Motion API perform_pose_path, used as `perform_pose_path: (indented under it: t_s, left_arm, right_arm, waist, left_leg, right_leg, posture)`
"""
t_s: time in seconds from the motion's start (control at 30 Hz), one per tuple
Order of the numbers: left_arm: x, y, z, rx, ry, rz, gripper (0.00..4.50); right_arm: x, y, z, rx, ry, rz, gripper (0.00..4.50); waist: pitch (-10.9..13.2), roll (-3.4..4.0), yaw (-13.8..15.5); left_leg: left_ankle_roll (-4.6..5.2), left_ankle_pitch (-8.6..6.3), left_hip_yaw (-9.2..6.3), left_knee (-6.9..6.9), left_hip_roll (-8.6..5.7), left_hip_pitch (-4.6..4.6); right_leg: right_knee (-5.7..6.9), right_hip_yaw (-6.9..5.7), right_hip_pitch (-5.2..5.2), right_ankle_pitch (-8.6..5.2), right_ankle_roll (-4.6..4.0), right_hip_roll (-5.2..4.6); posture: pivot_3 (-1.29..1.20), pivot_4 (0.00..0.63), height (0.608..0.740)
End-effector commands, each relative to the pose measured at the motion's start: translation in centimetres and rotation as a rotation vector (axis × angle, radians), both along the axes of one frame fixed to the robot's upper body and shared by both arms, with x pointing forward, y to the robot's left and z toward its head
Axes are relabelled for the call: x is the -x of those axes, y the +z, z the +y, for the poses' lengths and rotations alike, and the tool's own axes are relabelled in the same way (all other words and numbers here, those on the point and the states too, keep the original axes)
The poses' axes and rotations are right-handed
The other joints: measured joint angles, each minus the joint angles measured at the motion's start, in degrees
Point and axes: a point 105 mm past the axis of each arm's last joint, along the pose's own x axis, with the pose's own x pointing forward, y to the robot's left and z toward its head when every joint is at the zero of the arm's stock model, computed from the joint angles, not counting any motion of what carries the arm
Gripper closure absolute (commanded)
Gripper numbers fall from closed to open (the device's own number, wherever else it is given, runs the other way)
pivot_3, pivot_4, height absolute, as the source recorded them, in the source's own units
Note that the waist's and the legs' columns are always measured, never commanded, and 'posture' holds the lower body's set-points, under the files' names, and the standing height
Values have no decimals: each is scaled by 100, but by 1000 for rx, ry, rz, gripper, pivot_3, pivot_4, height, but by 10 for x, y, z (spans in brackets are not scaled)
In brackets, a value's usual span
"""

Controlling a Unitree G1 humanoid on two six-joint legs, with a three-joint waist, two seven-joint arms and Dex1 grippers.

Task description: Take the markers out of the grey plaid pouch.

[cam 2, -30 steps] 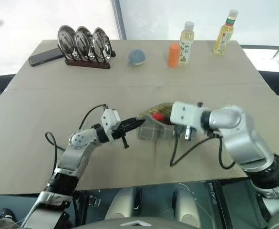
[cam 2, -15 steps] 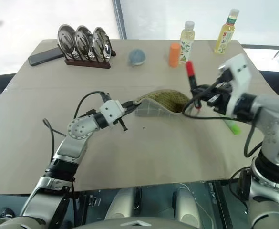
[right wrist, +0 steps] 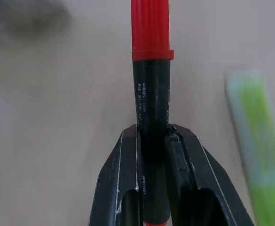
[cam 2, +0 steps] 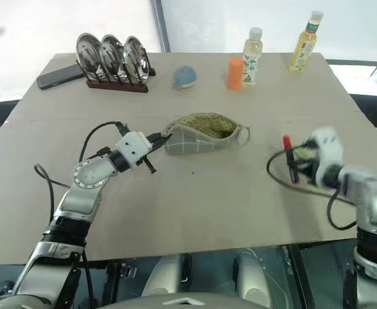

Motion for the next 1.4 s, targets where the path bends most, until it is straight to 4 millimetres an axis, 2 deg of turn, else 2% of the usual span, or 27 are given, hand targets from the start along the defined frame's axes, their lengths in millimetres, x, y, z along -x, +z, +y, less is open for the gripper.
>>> perform_pose_path:
  t_s: [0.03,0.07,0.13,0.17,0.2,0.33,0.47,0.53,0.67,0.73,0.87,0.93,1.1,1.13,1.27,1.33,1.4]
  left_arm:
    - [4,0,-1,12,-11,-8,4500]
    - [4,-1,-2,10,-14,-7,4500]
    - [5,-2,-1,6,-18,-6,4500]
    - [6,-2,1,-1,-17,-7,4500]
    - [5,-1,3,-13,-11,-14,4500]
    - [-1,5,20,-61,42,-69,4500]
    - [-5,7,35,-166,26,-116,4500]
    - [-7,4,44,-240,22,-139,4500]
    - [7,-14,48,-329,-70,-130,4500]
    - [9,-18,60,-316,-25,-115,4500]
    - [7,-5,108,-306,169,-137,4500]
    - [7,8,136,-309,289,-175,4500]
    - [15,42,172,-362,463,-324,4500]
    - [17,42,171,-380,459,-336,4500]
    - [35,7,137,-395,299,-248,4500]
    - [42,-4,125,-350,269,-189,4500]
    - [53,-12,111,-293,201,-117,3859]
  right_arm:
    - [-17,-12,-14,107,-15,-26,4326]
    - [-21,-14,-17,122,-20,-27,4326]
    - [-25,-14,-19,132,-18,-38,3302]
    - [-26,-9,-17,138,-1,-58,3050]
    - [-25,-4,-16,151,20,-76,2482]
    - [-15,22,-6,168,80,-180,925]
    - [10,68,22,156,211,-371,925]
    - [26,79,41,146,292,-440,925]
    - [53,67,71,136,391,-468,925]
    - [62,60,82,97,401,-465,925]
    - [67,51,93,62,382,-458,925]
    - [68,47,94,46,378,-448,925]
    - [72,35,101,62,467,-418,925]
    - [72,33,103,66,488,-416,925]
    - [68,28,105,66,521,-410,925]
    - [67,24,105,94,543,-408,925]
    - [68,23,106,91,558,-412,893]
  waist:
    - [-10,-17,-46]
    - [-11,-20,-55]
    - [-12,-23,-61]
    - [-12,-23,-47]
    - [-10,-19,-45]
    - [-9,-18,-22]
    - [-8,-16,-18]
    - [-8,-15,-14]
    - [-9,-18,2]
    - [-9,-18,0]
    - [-10,-23,-73]
    - [-12,-27,-99]
    - [-11,-26,-51]
    - [-10,-27,-37]
    - [-10,-27,-30]
    - [-10,-28,-11]
    - [-10,-30,-19]
  left_leg:
    - [0,0,-4,3,3,12]
    - [0,0,-12,6,6,16]
    - [-2,-1,-12,10,7,17]
    - [-10,-5,-12,10,7,17]
    - [-13,-6,-11,11,4,11]
    - [-1,1,-3,10,3,0]
    - [-2,-1,-2,-21,4,-2]
    - [-2,-1,-2,-29,4,0]
    - [-3,-1,-3,-32,5,1]
    - [-4,-2,4,-31,4,1]
    - [-20,-12,4,-18,5,2]
    - [-27,-15,2,-18,10,12]
    - [-28,-16,1,-29,13,11]
    - [-28,-16,3,-27,12,7]
    - [-26,-18,16,-33,1,-4]
    - [-24,-19,24,-41,1,-4]
    - [-24,-19,24,-41,5,-4]
  right_leg:
    - [2,0,11,-2,4,6]
    - [2,-3,15,-11,18,11]
    - [3,-2,15,-11,19,11]
    - [3,-1,15,-10,19,10]
    - [2,-1,13,-9,17,7]
    - [5,15,3,1,-1,10]
    - [1,16,-6,-4,5,17]
    - [-2,16,-8,-5,6,19]
    - [-8,13,-5,-7,6,15]
    - [-17,15,-5,-7,6,7]
    - [-15,18,-5,-6,7,5]
    - [-10,16,-7,-11,15,7]
    - [-5,11,-18,-9,11,5]
    - [-9,11,-18,-6,5,2]
    - [-35,11,-18,-2,0,-19]
    - [-45,13,-17,-2,-1,-24]
    - [-46,9,-17,-2,-1,-20]
  posture:
    - [0,150,740]
    - [0,150,740]
    - [0,150,740]
    - [0,150,740]
    - [0,150,740]
    - [0,150,740]
    - [0,150,740]
    - [0,150,740]
    - [0,150,740]
    - [0,150,740]
    - [0,150,740]
    - [0,150,740]
    - [0,150,740]
    - [0,150,740]
    - [0,150,740]
    - [0,150,740]
    - [0,150,740]
